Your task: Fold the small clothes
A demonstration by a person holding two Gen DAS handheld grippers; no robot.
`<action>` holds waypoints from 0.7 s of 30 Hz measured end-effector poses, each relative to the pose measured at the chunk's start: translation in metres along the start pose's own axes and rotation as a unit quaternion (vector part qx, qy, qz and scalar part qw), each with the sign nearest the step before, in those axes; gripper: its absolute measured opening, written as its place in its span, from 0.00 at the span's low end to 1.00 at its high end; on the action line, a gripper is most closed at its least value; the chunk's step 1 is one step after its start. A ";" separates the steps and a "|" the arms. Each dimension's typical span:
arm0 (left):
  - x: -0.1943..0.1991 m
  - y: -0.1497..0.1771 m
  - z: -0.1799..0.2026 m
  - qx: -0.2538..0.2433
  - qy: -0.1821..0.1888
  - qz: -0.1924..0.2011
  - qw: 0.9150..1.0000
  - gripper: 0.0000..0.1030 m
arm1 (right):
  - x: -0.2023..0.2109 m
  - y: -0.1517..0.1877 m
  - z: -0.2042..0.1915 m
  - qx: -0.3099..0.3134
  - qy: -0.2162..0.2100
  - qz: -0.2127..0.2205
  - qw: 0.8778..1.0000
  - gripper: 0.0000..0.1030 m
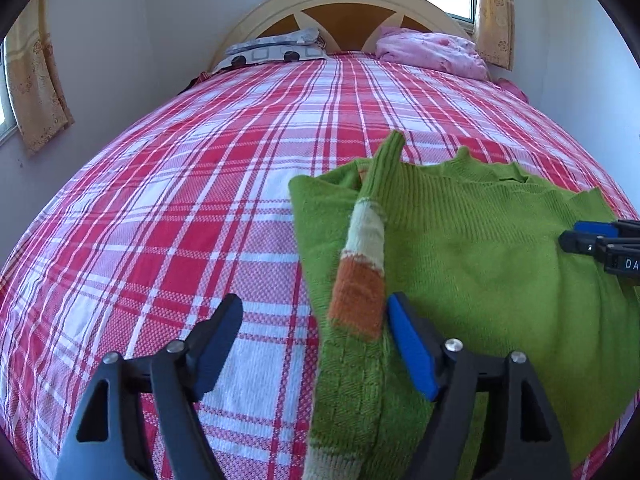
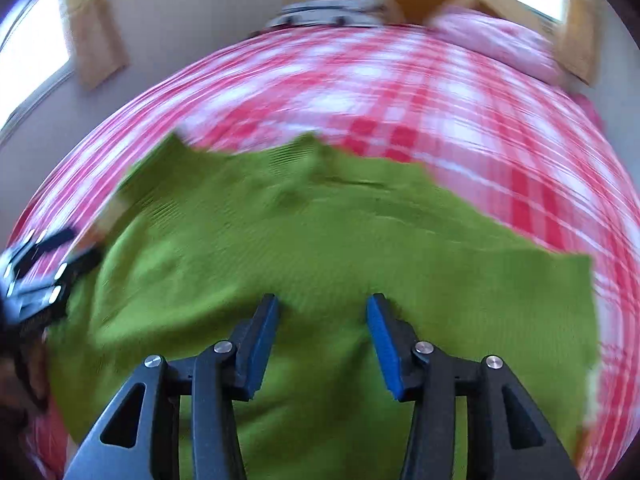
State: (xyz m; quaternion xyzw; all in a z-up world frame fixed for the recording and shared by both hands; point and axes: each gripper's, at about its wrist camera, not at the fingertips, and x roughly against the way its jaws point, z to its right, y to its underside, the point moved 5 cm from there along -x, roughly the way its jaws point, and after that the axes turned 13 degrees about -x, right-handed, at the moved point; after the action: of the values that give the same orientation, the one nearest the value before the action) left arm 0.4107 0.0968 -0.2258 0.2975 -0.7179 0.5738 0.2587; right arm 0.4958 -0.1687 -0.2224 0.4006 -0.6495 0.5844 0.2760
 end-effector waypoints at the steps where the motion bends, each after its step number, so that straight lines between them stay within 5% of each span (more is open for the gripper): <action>1: -0.001 0.001 -0.001 0.002 0.001 -0.001 1.000 0.80 | 0.001 0.001 0.007 -0.004 -0.001 -0.001 1.000 0.46; 7: -0.006 0.005 -0.004 0.018 0.005 -0.008 1.000 0.89 | 0.019 0.003 0.022 -0.023 0.027 0.013 0.999 0.46; 11: -0.004 0.005 -0.002 0.011 0.000 -0.005 1.000 0.89 | 0.031 0.019 -0.017 0.021 -0.016 0.009 1.000 0.48; 14: -0.006 0.005 -0.002 0.012 0.004 -0.005 1.000 0.90 | 0.015 0.037 -0.036 0.057 -0.002 -0.006 0.998 0.48; 21: -0.009 0.006 -0.003 0.016 0.012 -0.008 1.000 0.93 | 0.003 0.016 -0.008 -0.012 0.009 0.028 1.000 0.50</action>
State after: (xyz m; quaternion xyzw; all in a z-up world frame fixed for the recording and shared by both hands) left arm 0.4127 0.1015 -0.2350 0.3004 -0.7030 0.5866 0.2674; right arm 0.4795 -0.1613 -0.2275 0.3737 -0.6650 0.5873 0.2707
